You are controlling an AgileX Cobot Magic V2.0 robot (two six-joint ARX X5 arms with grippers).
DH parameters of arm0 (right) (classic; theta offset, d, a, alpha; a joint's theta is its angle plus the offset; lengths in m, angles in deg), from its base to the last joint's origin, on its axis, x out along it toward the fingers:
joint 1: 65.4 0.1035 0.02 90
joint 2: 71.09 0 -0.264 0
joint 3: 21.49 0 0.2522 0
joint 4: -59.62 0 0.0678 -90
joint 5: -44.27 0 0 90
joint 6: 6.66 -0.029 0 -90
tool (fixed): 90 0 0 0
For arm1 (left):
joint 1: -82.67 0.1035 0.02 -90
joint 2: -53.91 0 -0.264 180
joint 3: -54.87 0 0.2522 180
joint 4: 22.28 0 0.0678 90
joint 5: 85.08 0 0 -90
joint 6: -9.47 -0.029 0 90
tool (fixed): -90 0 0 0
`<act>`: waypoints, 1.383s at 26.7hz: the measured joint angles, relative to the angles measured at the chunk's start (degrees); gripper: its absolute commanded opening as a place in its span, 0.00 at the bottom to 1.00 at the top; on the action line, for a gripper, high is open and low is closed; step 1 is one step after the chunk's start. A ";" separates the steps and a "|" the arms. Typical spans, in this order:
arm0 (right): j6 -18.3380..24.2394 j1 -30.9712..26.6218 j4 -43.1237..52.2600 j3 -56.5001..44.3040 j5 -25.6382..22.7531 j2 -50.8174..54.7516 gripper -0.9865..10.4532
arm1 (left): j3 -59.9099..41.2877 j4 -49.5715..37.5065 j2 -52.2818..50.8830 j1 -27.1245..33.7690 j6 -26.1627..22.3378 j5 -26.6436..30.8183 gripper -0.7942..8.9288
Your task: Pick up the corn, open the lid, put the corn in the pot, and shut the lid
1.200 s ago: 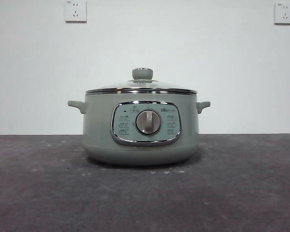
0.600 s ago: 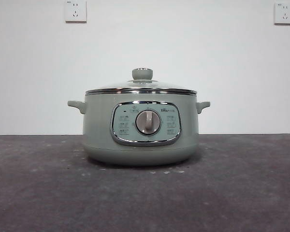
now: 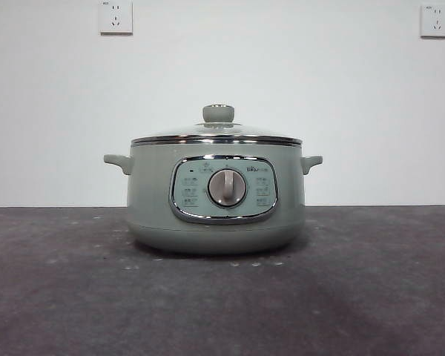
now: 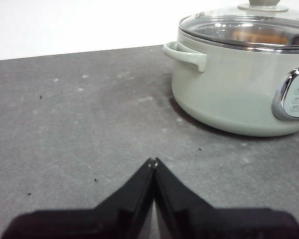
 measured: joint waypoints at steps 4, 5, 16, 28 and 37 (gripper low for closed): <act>0.20 -1.03 8.94 -13.33 0.09 4.52 0.09 | 0.00 -0.02 0.02 0.00 0.00 0.00 0.08; 0.22 -1.07 10.05 -16.24 0.09 5.64 0.09 | 0.00 -0.02 0.02 0.00 0.00 0.00 0.08; -1.42 -1.07 12.33 -30.03 0.11 11.74 0.09 | 0.00 -0.04 0.02 0.00 0.00 0.00 0.08; -1.77 -1.11 8.76 -30.08 0.07 11.76 0.09 | 0.00 -0.07 0.02 0.00 0.00 0.00 0.08; -1.77 -1.11 8.76 -30.08 0.07 11.76 0.09 | 0.00 -0.07 0.02 0.00 0.00 0.00 0.08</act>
